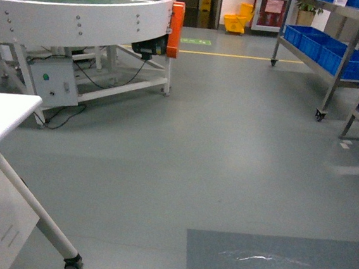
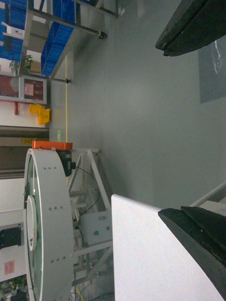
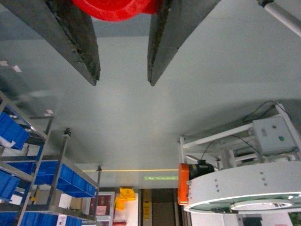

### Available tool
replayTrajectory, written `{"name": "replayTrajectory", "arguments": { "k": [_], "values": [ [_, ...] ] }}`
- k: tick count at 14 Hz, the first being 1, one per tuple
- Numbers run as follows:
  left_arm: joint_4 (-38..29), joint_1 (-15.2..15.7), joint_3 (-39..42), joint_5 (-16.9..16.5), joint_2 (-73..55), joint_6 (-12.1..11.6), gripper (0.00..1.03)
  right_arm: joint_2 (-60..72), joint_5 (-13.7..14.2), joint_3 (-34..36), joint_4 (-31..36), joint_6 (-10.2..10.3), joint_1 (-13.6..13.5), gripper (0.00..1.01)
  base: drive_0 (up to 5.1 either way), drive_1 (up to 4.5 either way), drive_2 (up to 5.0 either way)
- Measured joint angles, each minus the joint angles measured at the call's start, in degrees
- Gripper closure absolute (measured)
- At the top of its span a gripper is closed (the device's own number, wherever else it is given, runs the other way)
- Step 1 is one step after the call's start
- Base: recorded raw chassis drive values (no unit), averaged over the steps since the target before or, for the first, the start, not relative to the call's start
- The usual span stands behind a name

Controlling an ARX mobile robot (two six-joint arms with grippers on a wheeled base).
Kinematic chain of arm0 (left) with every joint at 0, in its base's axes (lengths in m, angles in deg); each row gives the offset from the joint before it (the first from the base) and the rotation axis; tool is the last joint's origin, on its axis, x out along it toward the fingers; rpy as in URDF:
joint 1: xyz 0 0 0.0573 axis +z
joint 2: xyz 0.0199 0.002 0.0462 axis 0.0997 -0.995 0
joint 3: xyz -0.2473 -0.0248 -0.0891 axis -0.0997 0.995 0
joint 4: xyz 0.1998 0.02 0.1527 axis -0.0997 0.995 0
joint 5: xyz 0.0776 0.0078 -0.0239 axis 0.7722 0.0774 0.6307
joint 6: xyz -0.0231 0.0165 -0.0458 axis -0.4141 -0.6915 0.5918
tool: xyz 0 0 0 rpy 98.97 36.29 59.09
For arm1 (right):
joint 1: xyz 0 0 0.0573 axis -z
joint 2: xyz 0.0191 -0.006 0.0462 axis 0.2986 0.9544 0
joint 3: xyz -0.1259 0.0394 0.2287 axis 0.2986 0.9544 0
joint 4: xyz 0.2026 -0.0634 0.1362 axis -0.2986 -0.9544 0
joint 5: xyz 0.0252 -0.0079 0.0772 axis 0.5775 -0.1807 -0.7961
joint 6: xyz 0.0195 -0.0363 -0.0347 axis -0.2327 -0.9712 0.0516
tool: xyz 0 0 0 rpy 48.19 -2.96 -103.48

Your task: Pick red block from blue box to shelf

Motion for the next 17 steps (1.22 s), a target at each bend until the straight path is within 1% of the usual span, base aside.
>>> {"name": "replayTrajectory", "arguments": {
  "k": [8, 17],
  "values": [
    [0.0, 0.0, 0.0, 0.0, 0.0, 0.0, 0.05, 0.0, 0.0, 0.1, -0.1, 0.0, 0.0, 0.75, -0.1, 3.98, -4.3],
    [0.0, 0.1, 0.0, 0.0, 0.0, 0.0, 0.05, 0.1, 0.0, 0.2, -0.1, 0.0, 0.0, 0.75, -1.7, 2.40, -5.8]
  ]
}}
